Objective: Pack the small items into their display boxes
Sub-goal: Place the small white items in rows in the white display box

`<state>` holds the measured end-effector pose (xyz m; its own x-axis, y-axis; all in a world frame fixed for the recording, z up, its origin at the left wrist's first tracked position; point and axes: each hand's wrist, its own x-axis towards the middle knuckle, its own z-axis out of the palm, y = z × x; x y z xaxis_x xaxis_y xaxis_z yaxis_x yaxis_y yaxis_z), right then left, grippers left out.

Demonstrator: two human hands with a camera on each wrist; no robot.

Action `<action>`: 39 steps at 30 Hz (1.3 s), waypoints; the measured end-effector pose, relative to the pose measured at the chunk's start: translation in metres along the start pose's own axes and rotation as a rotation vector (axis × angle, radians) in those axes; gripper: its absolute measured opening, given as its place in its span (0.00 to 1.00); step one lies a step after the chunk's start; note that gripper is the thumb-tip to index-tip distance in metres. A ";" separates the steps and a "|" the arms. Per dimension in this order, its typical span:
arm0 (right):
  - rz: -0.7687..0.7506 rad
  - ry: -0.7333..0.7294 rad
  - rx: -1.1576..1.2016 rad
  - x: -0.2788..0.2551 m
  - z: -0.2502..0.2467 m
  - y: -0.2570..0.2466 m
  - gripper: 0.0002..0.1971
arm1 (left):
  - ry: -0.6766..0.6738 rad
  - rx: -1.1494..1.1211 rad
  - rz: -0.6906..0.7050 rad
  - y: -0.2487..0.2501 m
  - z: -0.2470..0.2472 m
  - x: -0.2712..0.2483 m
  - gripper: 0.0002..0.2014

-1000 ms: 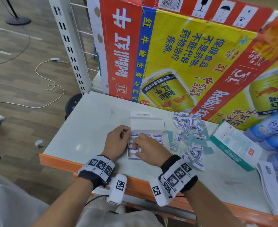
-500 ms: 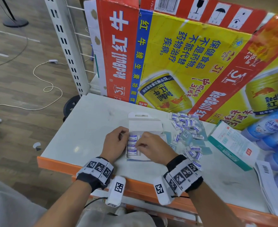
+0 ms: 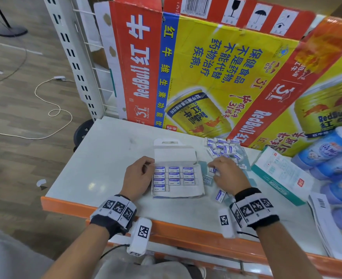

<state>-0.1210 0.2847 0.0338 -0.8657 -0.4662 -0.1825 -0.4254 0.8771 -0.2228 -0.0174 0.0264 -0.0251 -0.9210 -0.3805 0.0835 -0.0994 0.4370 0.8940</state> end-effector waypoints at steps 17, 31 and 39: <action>-0.138 0.182 0.438 -0.005 -0.015 -0.024 0.06 | 0.001 -0.013 -0.014 0.000 0.000 -0.001 0.06; -0.394 -0.109 0.227 -0.018 0.002 -0.069 0.12 | 0.018 0.009 -0.012 0.000 0.001 0.001 0.07; -0.347 -0.200 0.211 -0.016 0.008 -0.077 0.10 | 0.013 0.005 0.001 -0.002 0.002 0.000 0.08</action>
<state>-0.0719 0.2237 0.0467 -0.6046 -0.7597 -0.2393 -0.6004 0.6321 -0.4898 -0.0181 0.0270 -0.0273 -0.9160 -0.3908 0.0903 -0.1004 0.4413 0.8917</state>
